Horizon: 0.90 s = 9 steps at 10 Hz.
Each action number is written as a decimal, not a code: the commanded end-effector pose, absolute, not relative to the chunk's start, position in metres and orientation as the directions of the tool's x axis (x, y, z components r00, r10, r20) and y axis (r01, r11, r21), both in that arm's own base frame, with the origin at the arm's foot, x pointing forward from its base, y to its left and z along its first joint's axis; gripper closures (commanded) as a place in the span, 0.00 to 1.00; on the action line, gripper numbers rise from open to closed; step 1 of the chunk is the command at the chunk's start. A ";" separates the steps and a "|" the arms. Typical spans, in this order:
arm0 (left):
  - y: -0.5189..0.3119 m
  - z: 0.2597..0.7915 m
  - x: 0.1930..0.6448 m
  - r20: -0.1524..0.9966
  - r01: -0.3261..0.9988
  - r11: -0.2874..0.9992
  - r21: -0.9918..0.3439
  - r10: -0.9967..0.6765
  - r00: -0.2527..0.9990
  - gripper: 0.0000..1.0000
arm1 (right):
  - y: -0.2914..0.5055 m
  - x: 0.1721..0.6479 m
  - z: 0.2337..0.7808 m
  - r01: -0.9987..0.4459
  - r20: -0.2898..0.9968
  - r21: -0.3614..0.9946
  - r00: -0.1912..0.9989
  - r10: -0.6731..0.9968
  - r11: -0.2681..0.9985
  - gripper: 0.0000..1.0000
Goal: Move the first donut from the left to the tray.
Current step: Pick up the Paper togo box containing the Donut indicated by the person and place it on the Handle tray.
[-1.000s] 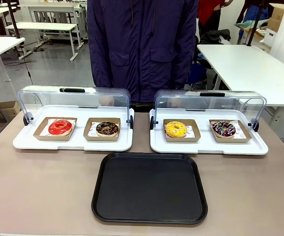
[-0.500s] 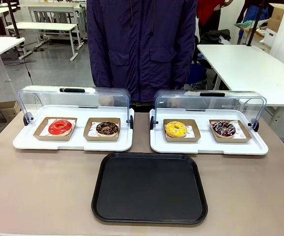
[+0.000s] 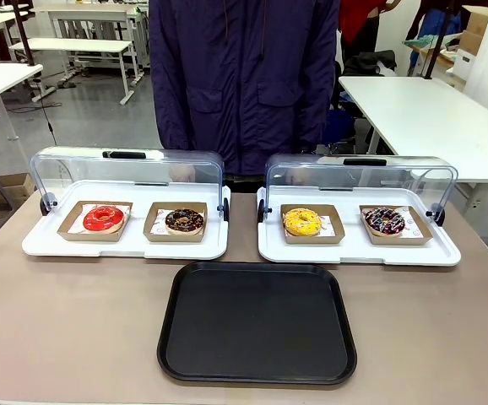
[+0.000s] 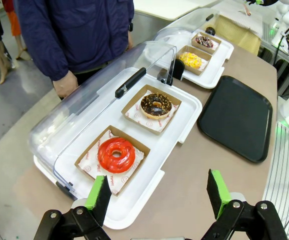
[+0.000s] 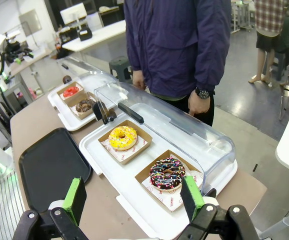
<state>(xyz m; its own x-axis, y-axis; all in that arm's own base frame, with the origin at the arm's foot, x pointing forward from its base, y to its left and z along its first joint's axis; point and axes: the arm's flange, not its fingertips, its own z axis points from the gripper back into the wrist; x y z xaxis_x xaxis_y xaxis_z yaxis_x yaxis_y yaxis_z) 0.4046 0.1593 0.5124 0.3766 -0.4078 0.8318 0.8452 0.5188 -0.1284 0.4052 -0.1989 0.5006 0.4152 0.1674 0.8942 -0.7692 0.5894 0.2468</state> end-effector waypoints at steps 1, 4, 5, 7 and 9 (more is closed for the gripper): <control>0.159 0.513 0.404 0.837 0.852 0.509 -0.124 -0.408 0.365 0.00 | -0.196 0.404 0.501 -0.774 0.904 0.237 0.398 0.160 0.587 0.00; 0.159 0.513 0.404 0.837 0.852 0.509 -0.124 -0.408 0.365 0.00 | -0.196 0.404 0.501 -0.774 0.904 0.237 0.398 0.160 0.587 0.00; 0.159 0.513 0.404 0.837 0.852 0.509 -0.124 -0.408 0.365 0.00 | -0.196 0.404 0.501 -0.774 0.904 0.237 0.398 0.160 0.587 0.00; 0.159 0.513 0.404 0.837 0.852 0.509 -0.124 -0.408 0.365 0.00 | -0.196 0.404 0.501 -0.774 0.904 0.237 0.398 0.160 0.587 0.00; 0.159 0.513 0.404 0.837 0.852 0.509 -0.124 -0.408 0.365 0.00 | -0.196 0.404 0.501 -0.774 0.904 0.237 0.398 0.160 0.587 0.00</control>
